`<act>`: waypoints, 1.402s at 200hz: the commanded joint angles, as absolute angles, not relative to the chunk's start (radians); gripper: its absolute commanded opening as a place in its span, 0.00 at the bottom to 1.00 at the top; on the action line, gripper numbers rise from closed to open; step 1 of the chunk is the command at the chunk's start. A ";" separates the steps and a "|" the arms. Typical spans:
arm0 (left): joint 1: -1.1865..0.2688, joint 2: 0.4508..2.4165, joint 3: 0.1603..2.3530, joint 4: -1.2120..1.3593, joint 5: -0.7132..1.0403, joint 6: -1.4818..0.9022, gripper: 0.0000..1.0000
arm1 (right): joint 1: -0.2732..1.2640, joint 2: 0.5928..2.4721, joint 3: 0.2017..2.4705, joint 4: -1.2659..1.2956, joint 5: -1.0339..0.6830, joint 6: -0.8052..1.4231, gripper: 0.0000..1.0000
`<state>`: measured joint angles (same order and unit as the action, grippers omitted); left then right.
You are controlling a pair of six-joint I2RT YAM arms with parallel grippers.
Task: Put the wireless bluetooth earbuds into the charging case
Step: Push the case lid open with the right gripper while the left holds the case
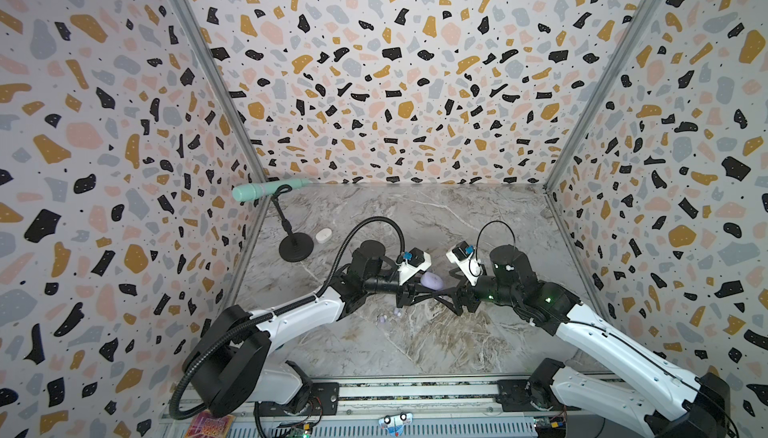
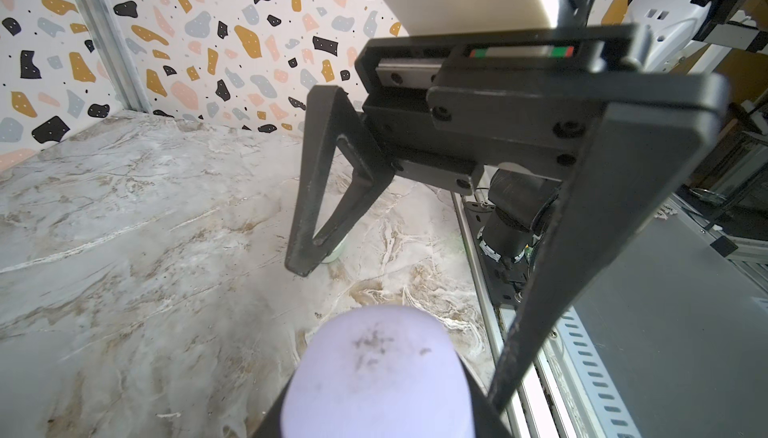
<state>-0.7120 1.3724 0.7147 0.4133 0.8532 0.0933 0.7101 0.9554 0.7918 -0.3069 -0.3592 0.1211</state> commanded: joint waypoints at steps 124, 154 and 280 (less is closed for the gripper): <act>-0.730 1.345 0.723 0.400 0.876 0.127 0.24 | 0.710 0.966 0.845 -0.289 -0.361 0.108 0.87; -0.732 1.344 0.723 0.400 0.880 0.127 0.23 | 0.710 0.976 0.847 -0.306 -0.294 0.105 0.86; -0.738 1.321 0.718 0.405 0.894 0.127 0.23 | 0.661 0.996 0.915 -0.313 -0.171 0.129 0.86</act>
